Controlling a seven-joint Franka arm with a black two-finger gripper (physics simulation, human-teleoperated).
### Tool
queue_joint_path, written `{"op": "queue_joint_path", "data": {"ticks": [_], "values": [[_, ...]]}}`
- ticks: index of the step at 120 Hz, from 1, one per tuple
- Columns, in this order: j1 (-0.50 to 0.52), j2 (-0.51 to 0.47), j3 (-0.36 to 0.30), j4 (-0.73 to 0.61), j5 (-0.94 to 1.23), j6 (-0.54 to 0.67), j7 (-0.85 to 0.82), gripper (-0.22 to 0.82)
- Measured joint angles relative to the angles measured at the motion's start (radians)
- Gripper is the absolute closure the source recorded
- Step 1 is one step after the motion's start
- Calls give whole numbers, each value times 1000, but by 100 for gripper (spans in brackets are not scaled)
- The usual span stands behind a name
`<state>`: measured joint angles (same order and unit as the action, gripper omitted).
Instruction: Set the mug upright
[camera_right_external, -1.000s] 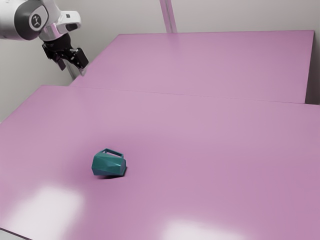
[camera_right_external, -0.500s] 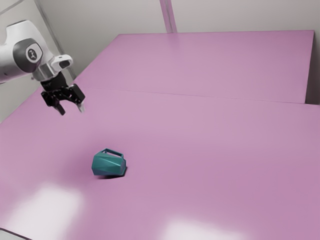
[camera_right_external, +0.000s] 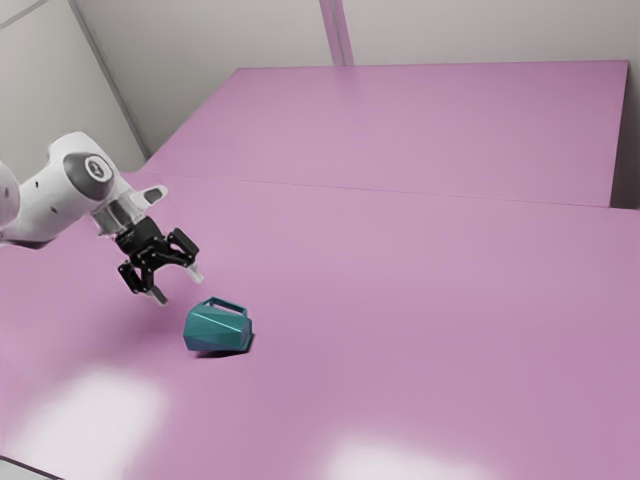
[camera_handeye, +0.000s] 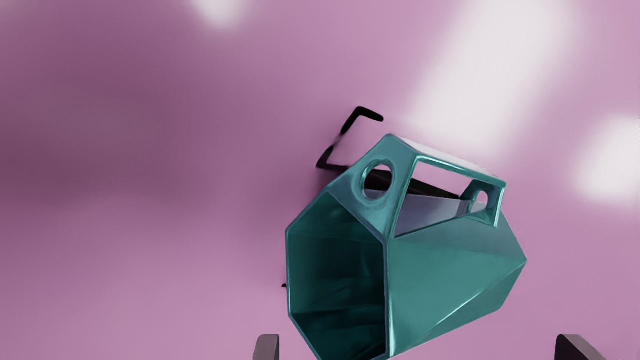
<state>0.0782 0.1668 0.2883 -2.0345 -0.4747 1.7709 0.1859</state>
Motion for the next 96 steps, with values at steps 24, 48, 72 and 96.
{"op": "queue_joint_path", "data": {"ticks": [24, 48, 72, 96], "values": [[1, 61, 0, -19, -97, 1, 5, 0], [0, 79, -3, -62, -171, 5, 10, 0], [-5, 86, -10, -60, -210, 10, 13, 9], [-10, 85, -22, -46, -223, 39, 11, 52]]}}
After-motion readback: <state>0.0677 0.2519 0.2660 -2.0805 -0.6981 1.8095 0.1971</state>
